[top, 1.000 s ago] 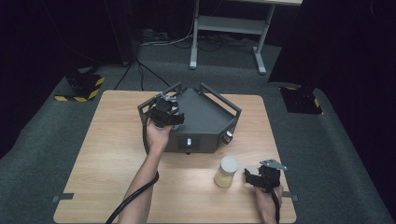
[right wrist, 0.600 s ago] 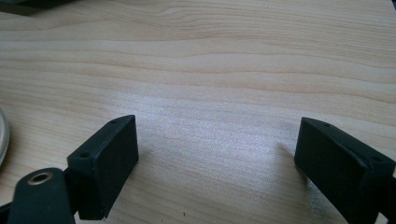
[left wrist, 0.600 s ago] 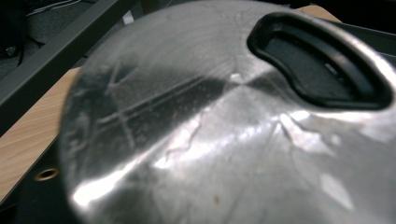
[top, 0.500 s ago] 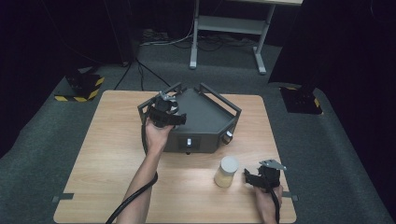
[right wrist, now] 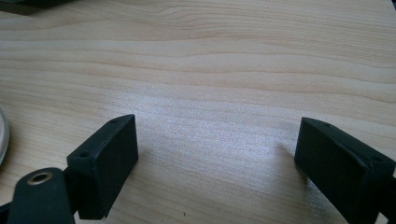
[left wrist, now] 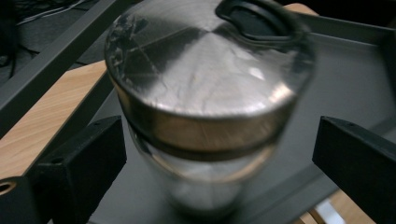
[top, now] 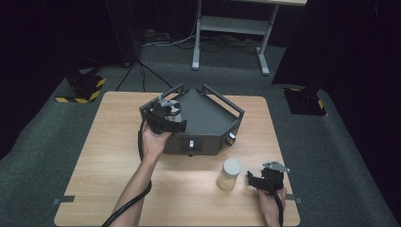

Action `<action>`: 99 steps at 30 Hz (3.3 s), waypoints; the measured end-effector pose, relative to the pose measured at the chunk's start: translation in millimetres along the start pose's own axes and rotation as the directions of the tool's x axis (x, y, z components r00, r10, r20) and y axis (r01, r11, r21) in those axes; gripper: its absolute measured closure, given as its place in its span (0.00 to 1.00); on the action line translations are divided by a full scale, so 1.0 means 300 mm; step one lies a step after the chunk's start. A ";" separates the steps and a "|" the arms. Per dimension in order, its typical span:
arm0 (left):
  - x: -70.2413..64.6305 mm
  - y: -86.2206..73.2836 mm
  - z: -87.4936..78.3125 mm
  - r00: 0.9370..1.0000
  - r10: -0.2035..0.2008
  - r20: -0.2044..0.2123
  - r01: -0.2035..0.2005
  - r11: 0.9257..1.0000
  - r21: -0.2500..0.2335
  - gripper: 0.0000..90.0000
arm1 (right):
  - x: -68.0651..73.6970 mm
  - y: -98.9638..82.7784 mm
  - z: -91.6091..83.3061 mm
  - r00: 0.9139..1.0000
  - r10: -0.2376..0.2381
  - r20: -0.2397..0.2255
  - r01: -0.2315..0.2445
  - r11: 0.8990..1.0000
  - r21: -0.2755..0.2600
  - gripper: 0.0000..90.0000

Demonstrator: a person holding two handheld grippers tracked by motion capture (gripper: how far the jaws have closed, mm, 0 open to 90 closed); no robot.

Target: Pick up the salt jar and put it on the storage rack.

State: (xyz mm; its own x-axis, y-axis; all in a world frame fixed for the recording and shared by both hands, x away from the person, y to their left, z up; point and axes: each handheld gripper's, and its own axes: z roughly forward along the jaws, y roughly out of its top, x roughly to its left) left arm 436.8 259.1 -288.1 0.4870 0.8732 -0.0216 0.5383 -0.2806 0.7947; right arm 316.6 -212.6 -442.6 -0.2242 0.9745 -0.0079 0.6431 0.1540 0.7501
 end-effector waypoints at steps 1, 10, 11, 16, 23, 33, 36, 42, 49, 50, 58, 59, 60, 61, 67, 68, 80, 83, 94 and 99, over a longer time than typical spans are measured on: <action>-0.001 -0.001 -0.009 1.000 0.011 0.002 -0.011 1.000 0.002 0.03 | 0.000 0.000 0.000 1.000 0.000 0.000 0.000 1.000 0.000 0.15; 0.003 -0.034 -0.067 0.998 0.058 0.001 -0.058 0.998 0.009 0.03 | 0.000 0.000 0.000 1.000 0.000 0.000 0.000 1.000 0.000 0.15; 0.003 -0.041 -0.073 0.998 0.065 0.002 -0.065 0.998 0.009 0.03 | 0.000 0.000 0.000 1.000 0.000 0.000 0.000 1.000 0.000 0.15; 0.001 -0.075 -0.102 0.994 0.111 0.015 -0.112 0.993 0.029 0.03 | 0.001 0.001 0.000 1.000 0.001 0.001 -0.001 1.000 0.001 0.15; 0.010 -0.130 -0.135 0.989 0.146 0.034 -0.147 0.988 0.041 0.04 | 0.002 0.000 0.000 1.000 0.002 0.001 -0.002 1.000 0.000 0.15; 0.017 -0.210 -0.146 0.984 0.174 0.047 -0.177 0.982 0.066 0.04 | 0.004 0.001 0.000 1.000 0.003 0.005 -0.003 1.000 0.001 0.15; 0.018 -0.231 -0.147 0.983 0.177 0.046 -0.180 0.981 0.075 0.04 | 0.005 0.001 0.000 1.000 0.004 0.006 -0.004 1.000 0.001 0.15; 0.037 -0.312 -0.136 0.987 0.150 0.059 -0.155 0.984 0.087 0.05 | 0.006 0.000 0.000 1.000 0.005 0.007 -0.005 1.000 0.001 0.15; 0.043 -0.418 -0.094 0.991 0.109 0.076 -0.117 0.987 0.108 0.05 | 0.008 0.001 -0.001 1.000 0.007 0.009 -0.007 1.000 0.002 0.15; 0.040 -0.431 -0.089 0.991 0.112 0.074 -0.120 0.986 0.112 0.05 | 0.008 0.000 -0.001 1.000 0.007 0.009 -0.007 1.000 0.001 0.15; 0.002 -0.500 -0.066 0.987 0.154 0.044 -0.158 0.981 0.115 0.05 | 0.008 0.001 0.000 1.000 0.007 0.010 -0.007 1.000 0.002 0.14; -0.002 -0.507 -0.063 0.987 0.158 0.041 -0.162 0.980 0.115 0.05 | 0.008 0.001 0.000 1.000 0.008 0.010 -0.008 1.000 0.001 0.14; -0.004 -0.513 -0.061 0.986 0.162 0.039 -0.165 0.980 0.114 0.05 | 0.008 0.001 0.000 1.000 0.008 0.010 -0.008 1.000 0.002 0.14; -0.008 -0.520 -0.058 0.986 0.162 0.035 -0.165 0.980 0.115 0.05 | 0.008 0.001 0.000 1.000 0.007 0.010 -0.007 1.000 0.002 0.14; -0.021 -0.566 -0.042 0.986 0.168 0.013 -0.168 0.979 0.117 0.05 | 0.009 0.001 0.000 1.000 0.009 0.012 -0.009 1.000 0.002 0.14; -0.020 -0.573 -0.039 0.987 0.161 0.012 -0.161 0.980 0.116 0.05 | 0.010 0.001 0.000 1.000 0.010 0.012 -0.010 1.000 0.002 0.14; -0.003 -0.629 -0.024 0.993 0.117 -0.004 -0.116 0.986 0.117 0.05 | 0.012 0.002 0.001 1.000 0.013 0.015 -0.013 1.000 0.002 0.14; 0.000 -0.640 -0.015 0.994 0.105 0.002 -0.105 0.988 0.112 0.05 | 0.012 0.002 0.001 1.000 0.013 0.016 -0.013 1.000 0.002 0.14; 0.018 -0.649 -0.013 0.997 0.072 0.017 -0.074 0.992 0.105 0.05 | 0.012 0.002 0.001 1.000 0.014 0.016 -0.014 1.000 0.002 0.14; 0.018 -0.650 -0.012 0.998 0.062 0.017 -0.063 0.992 0.106 0.05 | 0.013 0.002 0.001 1.000 0.014 0.016 -0.014 1.000 0.002 0.14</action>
State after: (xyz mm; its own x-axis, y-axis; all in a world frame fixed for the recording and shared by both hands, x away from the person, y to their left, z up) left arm 332.0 320.0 -440.8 0.5312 0.8471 0.0172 0.5759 -0.3759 0.7260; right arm 316.2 -208.8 -442.4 -0.2036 0.9790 -0.0083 0.6479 0.1411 0.7486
